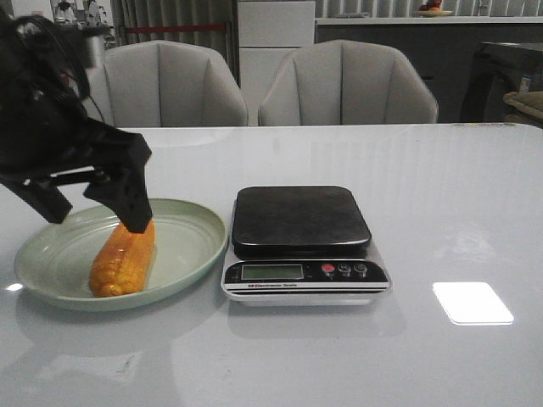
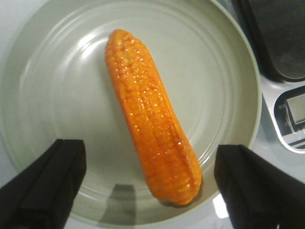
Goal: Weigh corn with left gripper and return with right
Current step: 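Lower the left gripper onto the orange corn cob on the plate and close, then lift the corn with the left gripper and carry it over the scale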
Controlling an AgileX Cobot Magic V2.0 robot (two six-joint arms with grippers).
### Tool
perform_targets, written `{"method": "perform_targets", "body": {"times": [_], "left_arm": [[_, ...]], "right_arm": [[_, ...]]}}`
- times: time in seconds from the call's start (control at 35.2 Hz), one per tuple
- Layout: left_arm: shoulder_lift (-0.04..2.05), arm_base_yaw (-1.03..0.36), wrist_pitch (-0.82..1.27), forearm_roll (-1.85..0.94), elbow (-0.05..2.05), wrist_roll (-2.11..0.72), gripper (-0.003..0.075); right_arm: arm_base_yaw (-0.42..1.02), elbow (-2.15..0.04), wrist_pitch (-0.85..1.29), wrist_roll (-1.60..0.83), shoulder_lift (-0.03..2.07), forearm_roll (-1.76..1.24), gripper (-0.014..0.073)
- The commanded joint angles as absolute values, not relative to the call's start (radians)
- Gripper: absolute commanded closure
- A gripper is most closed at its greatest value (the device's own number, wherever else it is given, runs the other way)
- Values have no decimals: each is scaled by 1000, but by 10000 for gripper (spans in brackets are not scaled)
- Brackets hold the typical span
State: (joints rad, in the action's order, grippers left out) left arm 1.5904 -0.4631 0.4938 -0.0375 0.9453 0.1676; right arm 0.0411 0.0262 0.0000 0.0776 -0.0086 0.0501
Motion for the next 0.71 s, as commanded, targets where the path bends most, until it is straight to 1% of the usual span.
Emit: {"method": "perform_targets", "body": {"times": [0.0, 0.14, 0.2, 0.34, 0.4, 0.43, 0.51, 0.68], "left_arm": [[1617, -471, 460, -69, 998, 180, 125], [1690, -471, 481, -108, 1026, 180, 137], [1712, -471, 500, -113, 1035, 180, 193], [1730, -477, 520, -120, 1054, 180, 487], [1730, -483, 527, -120, 1073, 180, 583], [1730, -483, 532, -120, 1086, 176, 617], [1730, -483, 549, -120, 1140, 170, 590], [1730, -498, 548, -139, 1254, 170, 597]], "right_arm": [[36, 36, -77, 69, -28, 53, 387], [36, 36, -77, 69, -28, 53, 387], [36, 36, -77, 69, -28, 53, 387], [36, 36, -77, 69, -28, 53, 387], [36, 36, -77, 69, -28, 53, 387], [36, 36, -77, 69, -28, 53, 387], [36, 36, -77, 69, -28, 53, 387], [36, 36, -77, 69, -28, 53, 387]]}}
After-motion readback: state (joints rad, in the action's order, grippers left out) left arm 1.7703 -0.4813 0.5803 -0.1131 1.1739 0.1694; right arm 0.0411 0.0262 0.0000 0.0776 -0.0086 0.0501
